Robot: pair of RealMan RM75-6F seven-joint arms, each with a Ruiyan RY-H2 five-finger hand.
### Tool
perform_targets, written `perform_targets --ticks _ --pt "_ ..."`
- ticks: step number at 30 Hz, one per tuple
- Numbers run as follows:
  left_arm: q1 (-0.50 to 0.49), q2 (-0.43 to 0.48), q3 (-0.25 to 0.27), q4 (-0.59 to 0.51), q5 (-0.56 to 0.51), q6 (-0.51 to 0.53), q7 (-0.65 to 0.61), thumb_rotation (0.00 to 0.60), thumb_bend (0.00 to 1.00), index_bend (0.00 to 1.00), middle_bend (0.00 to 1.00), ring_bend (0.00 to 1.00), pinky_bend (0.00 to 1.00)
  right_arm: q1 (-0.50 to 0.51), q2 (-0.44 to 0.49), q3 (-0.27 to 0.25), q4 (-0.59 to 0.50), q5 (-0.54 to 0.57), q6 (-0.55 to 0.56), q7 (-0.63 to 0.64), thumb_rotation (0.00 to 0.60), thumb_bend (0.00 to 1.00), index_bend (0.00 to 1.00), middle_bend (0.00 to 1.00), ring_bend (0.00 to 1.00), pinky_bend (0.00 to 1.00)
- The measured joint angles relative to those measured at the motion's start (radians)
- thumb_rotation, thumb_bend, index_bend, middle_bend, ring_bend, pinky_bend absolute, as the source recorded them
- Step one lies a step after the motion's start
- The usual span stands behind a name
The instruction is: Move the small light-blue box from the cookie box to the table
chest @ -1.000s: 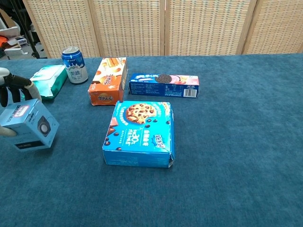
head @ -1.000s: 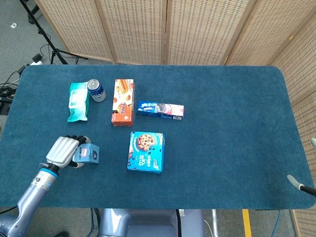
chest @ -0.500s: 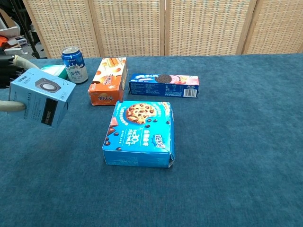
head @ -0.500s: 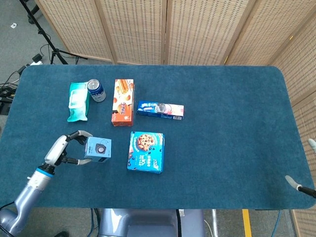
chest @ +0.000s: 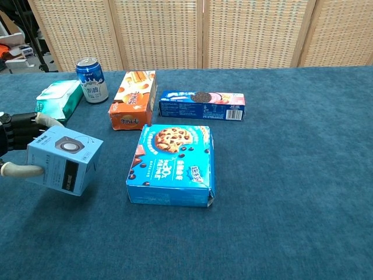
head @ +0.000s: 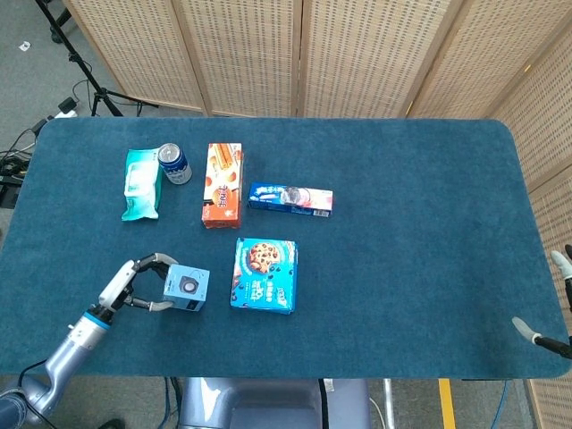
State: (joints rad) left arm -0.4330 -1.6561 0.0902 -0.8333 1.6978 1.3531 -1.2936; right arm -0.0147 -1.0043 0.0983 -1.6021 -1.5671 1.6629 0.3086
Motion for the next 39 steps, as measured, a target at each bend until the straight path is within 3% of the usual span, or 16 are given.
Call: perform_targets --ticks 2,4,5,7,9,14,25,32,39 --pt "0.001 -0.001 0.006 0.008 0.001 -0.006 0.021 0.600 0.00 0.57 0.53 0.39 0.42 0.000 0.001 0.000 0.000 0.001 0.000 0.001 0.600 0.00 0.00 0.00 0.00 0.00" --pt "0.003 0.000 0.011 0.016 0.002 -0.010 0.060 0.600 0.00 0.54 0.39 0.25 0.29 -0.001 0.001 0.000 0.000 0.001 0.000 0.001 0.600 0.00 0.00 0.00 0.00 0.00" --pt "0.004 0.002 0.014 0.019 0.003 -0.011 0.083 0.600 0.00 0.50 0.27 0.13 0.20 -0.001 0.001 0.000 0.000 0.001 0.000 0.001 0.600 0.00 0.00 0.00 0.00 0.00" --pt "0.007 0.009 0.021 0.020 0.006 -0.013 0.140 0.600 0.00 0.40 0.09 0.02 0.08 -0.001 0.001 0.000 0.000 0.001 0.001 0.002 0.600 0.00 0.00 0.00 0.00 0.00" --pt "0.011 0.019 0.026 0.015 0.008 -0.011 0.188 0.600 0.00 0.34 0.01 0.00 0.03 -0.001 0.001 0.000 -0.001 0.001 0.002 0.003 0.600 0.00 0.00 0.00 0.00 0.00" --pt "0.026 0.065 0.036 -0.036 0.011 0.011 0.282 0.600 0.00 0.27 0.00 0.00 0.00 -0.002 0.002 0.000 -0.001 0.002 0.002 0.006 0.600 0.00 0.00 0.00 0.00 0.00" --pt "0.076 0.202 0.047 -0.215 0.050 0.168 0.455 0.600 0.00 0.26 0.00 0.00 0.00 -0.006 0.007 0.001 0.000 0.004 0.010 0.020 0.600 0.00 0.00 0.00 0.00 0.00" --pt "0.065 0.313 0.055 -0.456 0.064 0.111 0.812 0.600 0.00 0.26 0.00 0.00 0.00 -0.010 0.010 0.002 0.005 0.003 0.017 0.036 0.600 0.00 0.00 0.00 0.00 0.00" --pt "0.020 0.377 0.026 -0.685 -0.008 -0.073 1.262 0.600 0.00 0.26 0.00 0.00 0.00 -0.010 0.012 0.006 0.011 0.015 0.013 0.052 0.600 0.00 0.00 0.00 0.00 0.00"
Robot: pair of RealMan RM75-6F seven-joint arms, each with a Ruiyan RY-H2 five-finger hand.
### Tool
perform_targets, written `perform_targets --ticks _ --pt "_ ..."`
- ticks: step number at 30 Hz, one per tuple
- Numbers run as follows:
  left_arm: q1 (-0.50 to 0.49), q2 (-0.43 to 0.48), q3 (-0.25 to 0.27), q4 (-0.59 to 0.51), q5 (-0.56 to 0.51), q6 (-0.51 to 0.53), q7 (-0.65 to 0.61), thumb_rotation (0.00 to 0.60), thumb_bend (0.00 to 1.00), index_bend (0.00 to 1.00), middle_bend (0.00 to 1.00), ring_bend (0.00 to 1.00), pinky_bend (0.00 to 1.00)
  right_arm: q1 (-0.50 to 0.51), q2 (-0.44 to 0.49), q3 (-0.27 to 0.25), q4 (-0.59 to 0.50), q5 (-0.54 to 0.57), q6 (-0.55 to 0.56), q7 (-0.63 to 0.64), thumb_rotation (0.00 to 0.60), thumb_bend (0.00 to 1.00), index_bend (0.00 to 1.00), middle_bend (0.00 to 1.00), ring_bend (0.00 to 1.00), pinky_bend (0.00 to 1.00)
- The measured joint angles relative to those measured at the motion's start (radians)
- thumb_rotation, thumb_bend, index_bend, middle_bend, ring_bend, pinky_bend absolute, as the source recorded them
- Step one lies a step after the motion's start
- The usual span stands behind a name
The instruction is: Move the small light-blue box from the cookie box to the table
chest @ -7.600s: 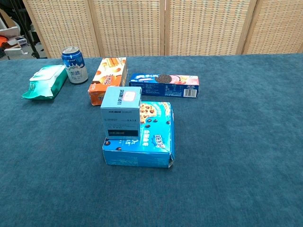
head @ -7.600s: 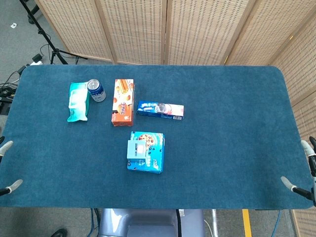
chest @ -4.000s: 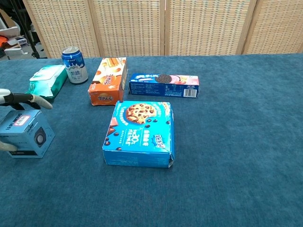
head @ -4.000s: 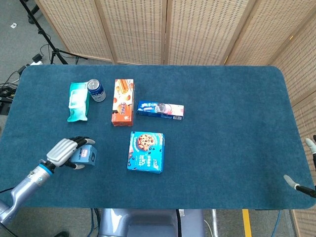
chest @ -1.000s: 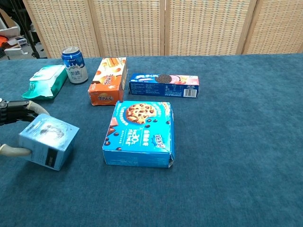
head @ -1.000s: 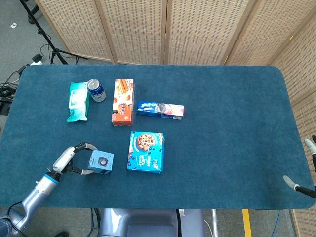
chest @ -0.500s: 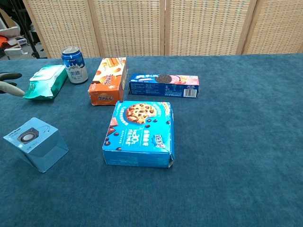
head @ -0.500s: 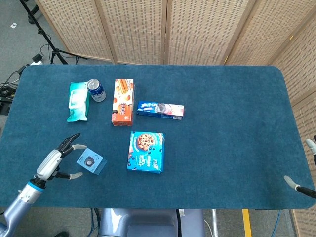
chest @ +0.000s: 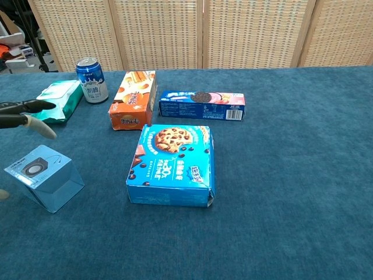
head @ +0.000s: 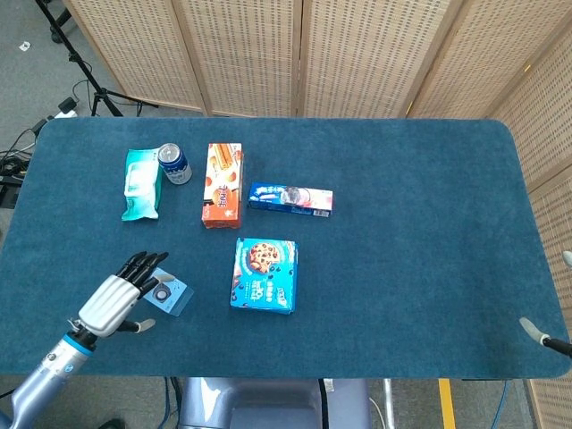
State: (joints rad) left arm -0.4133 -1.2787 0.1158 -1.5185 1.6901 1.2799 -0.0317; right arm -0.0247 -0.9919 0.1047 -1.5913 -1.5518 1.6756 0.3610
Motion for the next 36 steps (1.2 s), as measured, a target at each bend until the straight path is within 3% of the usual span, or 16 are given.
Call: perform_targets --ticks 8,15,18,23,27,36 --pt "-0.059 0.024 -0.054 -0.132 -0.157 -0.200 0.357 0.600 0.00 0.26 0.00 0.00 0.01 0.002 0.003 0.005 0.004 0.010 -0.007 0.010 0.600 0.00 0.00 0.00 0.00 0.00" --pt "-0.095 0.004 -0.079 -0.150 -0.249 -0.279 0.464 0.600 0.00 0.26 0.00 0.00 0.05 0.003 0.004 0.006 0.006 0.014 -0.012 0.019 0.600 0.00 0.00 0.00 0.00 0.00" --pt "-0.101 -0.003 -0.082 -0.147 -0.253 -0.286 0.461 0.600 0.00 0.26 0.04 0.04 0.15 0.002 0.004 0.007 0.007 0.016 -0.013 0.019 0.600 0.00 0.00 0.00 0.00 0.00" --pt "-0.103 -0.006 -0.082 -0.133 -0.238 -0.281 0.419 0.600 0.00 0.41 0.32 0.31 0.38 0.003 0.004 0.006 0.006 0.016 -0.016 0.017 0.600 0.00 0.00 0.00 0.00 0.00" --pt "-0.097 -0.012 -0.079 -0.105 -0.214 -0.258 0.380 0.600 0.00 0.52 0.42 0.40 0.43 0.003 0.004 0.005 0.005 0.012 -0.015 0.014 0.600 0.00 0.00 0.00 0.00 0.00" --pt "-0.078 -0.015 -0.086 -0.064 -0.165 -0.184 0.206 0.600 0.00 0.53 0.45 0.43 0.44 0.002 0.004 0.004 0.003 0.010 -0.013 0.012 0.600 0.00 0.00 0.00 0.00 0.00"
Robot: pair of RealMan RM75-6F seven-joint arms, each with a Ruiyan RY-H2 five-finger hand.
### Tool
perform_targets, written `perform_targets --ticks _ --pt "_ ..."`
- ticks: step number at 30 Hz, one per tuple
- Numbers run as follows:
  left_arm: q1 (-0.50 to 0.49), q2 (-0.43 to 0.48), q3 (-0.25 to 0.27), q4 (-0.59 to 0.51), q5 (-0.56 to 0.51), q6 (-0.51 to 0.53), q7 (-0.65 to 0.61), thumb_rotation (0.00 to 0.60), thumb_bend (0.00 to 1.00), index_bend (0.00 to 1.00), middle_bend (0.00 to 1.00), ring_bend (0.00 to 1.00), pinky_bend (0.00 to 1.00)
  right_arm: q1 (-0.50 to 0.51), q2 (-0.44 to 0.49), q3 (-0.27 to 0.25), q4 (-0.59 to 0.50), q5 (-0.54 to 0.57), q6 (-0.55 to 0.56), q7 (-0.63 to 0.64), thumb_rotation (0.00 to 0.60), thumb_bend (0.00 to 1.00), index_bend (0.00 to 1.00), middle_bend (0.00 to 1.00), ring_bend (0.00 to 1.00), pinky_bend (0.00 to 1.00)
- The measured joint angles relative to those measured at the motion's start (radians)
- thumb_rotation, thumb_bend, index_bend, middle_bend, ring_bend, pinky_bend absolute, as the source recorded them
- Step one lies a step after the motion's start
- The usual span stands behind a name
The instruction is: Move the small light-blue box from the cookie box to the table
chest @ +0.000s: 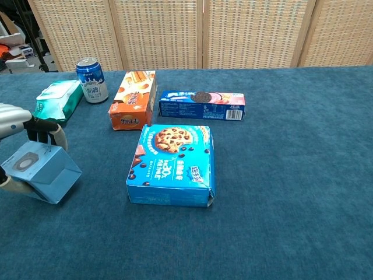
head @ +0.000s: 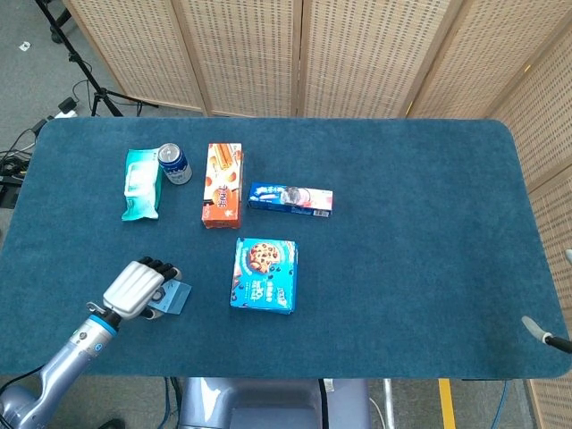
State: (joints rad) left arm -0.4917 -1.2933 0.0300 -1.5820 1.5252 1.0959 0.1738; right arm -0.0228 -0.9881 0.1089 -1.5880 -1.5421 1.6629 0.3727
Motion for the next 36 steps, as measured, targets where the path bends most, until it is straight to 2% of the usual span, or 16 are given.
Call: perform_targets --ticks 3,7,12,16,20,24,29,36 --pt "0.010 -0.008 -0.003 0.026 0.032 0.049 -0.126 0.600 0.00 0.53 0.45 0.43 0.44 0.000 0.000 -0.001 -0.001 -0.002 0.001 -0.002 0.600 0.00 0.00 0.00 0.00 0.00" --pt "0.022 -0.026 -0.005 0.078 0.065 0.112 -0.374 0.600 0.00 0.53 0.45 0.43 0.44 0.000 -0.002 -0.002 -0.002 -0.007 0.002 -0.007 0.600 0.00 0.00 0.00 0.00 0.00" --pt "0.040 -0.075 -0.006 0.191 0.082 0.178 -0.815 0.600 0.00 0.53 0.45 0.43 0.44 0.000 -0.004 -0.004 -0.005 -0.011 0.003 -0.020 0.600 0.00 0.00 0.00 0.00 0.00" --pt "0.054 -0.140 -0.006 0.333 0.090 0.223 -1.202 0.600 0.00 0.53 0.45 0.43 0.44 0.002 -0.006 -0.005 -0.008 -0.012 0.000 -0.029 0.600 0.00 0.00 0.00 0.00 0.00" --pt "0.066 -0.219 -0.003 0.509 0.097 0.259 -1.469 0.600 0.00 0.53 0.45 0.43 0.44 0.003 -0.007 -0.005 -0.008 -0.012 -0.002 -0.033 0.600 0.00 0.00 0.00 0.00 0.00" --pt "0.076 -0.306 0.003 0.652 0.101 0.276 -1.592 0.600 0.00 0.53 0.45 0.43 0.44 0.005 -0.007 -0.005 -0.009 -0.011 -0.005 -0.037 0.600 0.00 0.00 0.00 0.00 0.00" --pt "0.083 -0.360 0.006 0.710 0.096 0.274 -1.643 0.600 0.00 0.53 0.45 0.43 0.44 0.006 -0.008 -0.006 -0.010 -0.011 -0.009 -0.041 0.600 0.00 0.00 0.00 0.00 0.00" --pt "0.089 -0.448 0.011 0.844 0.080 0.242 -1.710 0.600 0.00 0.53 0.44 0.42 0.44 0.008 -0.009 -0.007 -0.012 -0.010 -0.012 -0.045 0.600 0.00 0.00 0.00 0.00 0.00"
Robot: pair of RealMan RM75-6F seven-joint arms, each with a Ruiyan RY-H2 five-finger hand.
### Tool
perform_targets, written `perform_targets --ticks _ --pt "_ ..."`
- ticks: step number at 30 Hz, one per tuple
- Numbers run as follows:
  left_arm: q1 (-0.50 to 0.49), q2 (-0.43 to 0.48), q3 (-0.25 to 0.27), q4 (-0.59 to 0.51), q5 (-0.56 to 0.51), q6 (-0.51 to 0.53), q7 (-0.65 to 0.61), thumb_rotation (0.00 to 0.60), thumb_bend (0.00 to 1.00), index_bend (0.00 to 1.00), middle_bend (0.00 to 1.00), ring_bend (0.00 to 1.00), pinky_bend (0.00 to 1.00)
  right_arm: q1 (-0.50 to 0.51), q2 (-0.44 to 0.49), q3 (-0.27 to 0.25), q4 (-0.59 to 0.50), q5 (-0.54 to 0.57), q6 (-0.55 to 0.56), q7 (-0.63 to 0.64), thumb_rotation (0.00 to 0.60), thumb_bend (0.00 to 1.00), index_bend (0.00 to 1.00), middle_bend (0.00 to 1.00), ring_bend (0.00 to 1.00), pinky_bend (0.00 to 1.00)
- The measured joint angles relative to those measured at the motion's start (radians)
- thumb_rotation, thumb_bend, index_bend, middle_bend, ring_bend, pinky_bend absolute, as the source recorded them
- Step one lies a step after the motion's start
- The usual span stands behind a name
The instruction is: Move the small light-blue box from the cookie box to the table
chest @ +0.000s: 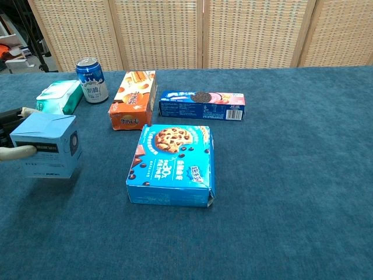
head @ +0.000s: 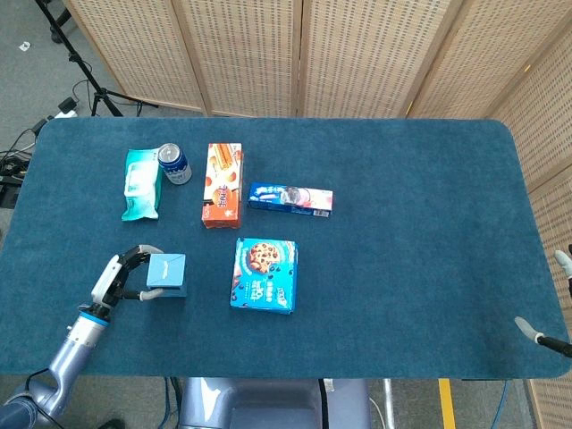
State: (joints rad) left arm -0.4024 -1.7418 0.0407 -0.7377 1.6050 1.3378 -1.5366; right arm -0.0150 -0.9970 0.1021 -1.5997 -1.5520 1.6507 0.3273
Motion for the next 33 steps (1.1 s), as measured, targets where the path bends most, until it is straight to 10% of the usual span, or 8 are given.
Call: perform_targets --ticks 6,24,33 --pt "-0.001 -0.018 0.014 0.038 0.001 -0.029 -0.009 0.600 0.00 0.21 0.01 0.00 0.14 0.000 0.000 0.000 -0.002 0.001 0.000 -0.002 0.600 0.00 0.00 0.00 0.00 0.00" --pt "0.058 0.024 0.036 0.014 0.071 0.244 0.087 0.600 0.00 0.12 0.00 0.00 0.00 -0.005 0.004 -0.001 -0.002 -0.004 0.011 0.010 0.600 0.00 0.00 0.00 0.00 0.00" --pt "0.096 0.214 0.018 -0.230 0.112 0.427 0.462 0.600 0.00 0.08 0.00 0.00 0.00 -0.008 0.003 -0.005 -0.003 -0.020 0.023 0.003 0.600 0.00 0.00 0.00 0.00 0.00"
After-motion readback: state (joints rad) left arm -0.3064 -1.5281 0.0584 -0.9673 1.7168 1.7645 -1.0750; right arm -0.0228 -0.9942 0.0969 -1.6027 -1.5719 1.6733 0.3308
